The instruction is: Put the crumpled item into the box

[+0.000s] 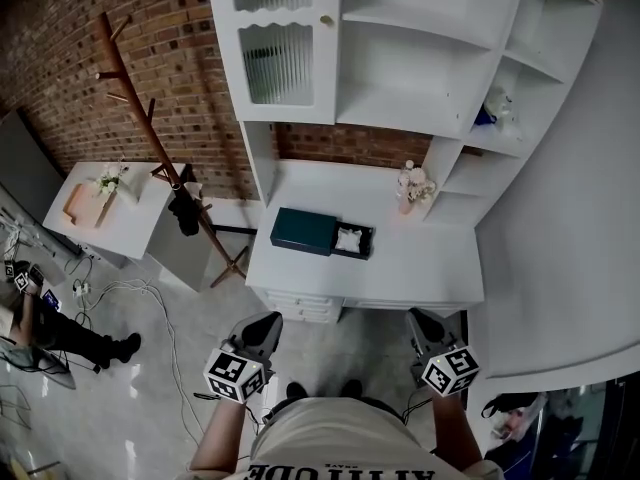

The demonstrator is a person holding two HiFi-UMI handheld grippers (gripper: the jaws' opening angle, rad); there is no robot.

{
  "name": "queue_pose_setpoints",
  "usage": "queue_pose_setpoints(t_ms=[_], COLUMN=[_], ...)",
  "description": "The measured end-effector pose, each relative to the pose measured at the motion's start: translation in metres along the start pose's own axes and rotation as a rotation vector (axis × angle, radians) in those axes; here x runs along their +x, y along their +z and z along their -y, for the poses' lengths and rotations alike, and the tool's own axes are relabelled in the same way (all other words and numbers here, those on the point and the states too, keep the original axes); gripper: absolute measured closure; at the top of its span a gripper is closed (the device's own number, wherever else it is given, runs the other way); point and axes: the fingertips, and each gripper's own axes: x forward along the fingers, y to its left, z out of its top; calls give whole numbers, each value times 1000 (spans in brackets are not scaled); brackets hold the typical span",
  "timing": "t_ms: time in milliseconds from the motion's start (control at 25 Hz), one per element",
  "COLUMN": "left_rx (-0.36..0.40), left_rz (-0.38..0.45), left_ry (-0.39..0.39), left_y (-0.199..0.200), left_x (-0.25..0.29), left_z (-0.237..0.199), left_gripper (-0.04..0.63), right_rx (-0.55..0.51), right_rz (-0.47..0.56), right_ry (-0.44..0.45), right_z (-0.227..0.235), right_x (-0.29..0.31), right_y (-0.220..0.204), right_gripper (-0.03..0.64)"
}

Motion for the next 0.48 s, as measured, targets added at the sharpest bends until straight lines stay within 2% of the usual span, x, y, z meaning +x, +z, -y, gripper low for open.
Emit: queue_pose_setpoints(t_ms=[480], left_rx=[-10], left_rz=[3], left_ry=[-11], left_y=[4], left_x=[6], left_z=[-6], left_gripper=[569], right_rx=[-2], right_rz=[2], right_ry=[-8], right_z=[0], right_x=[5], right_y=[5], right_gripper=[583])
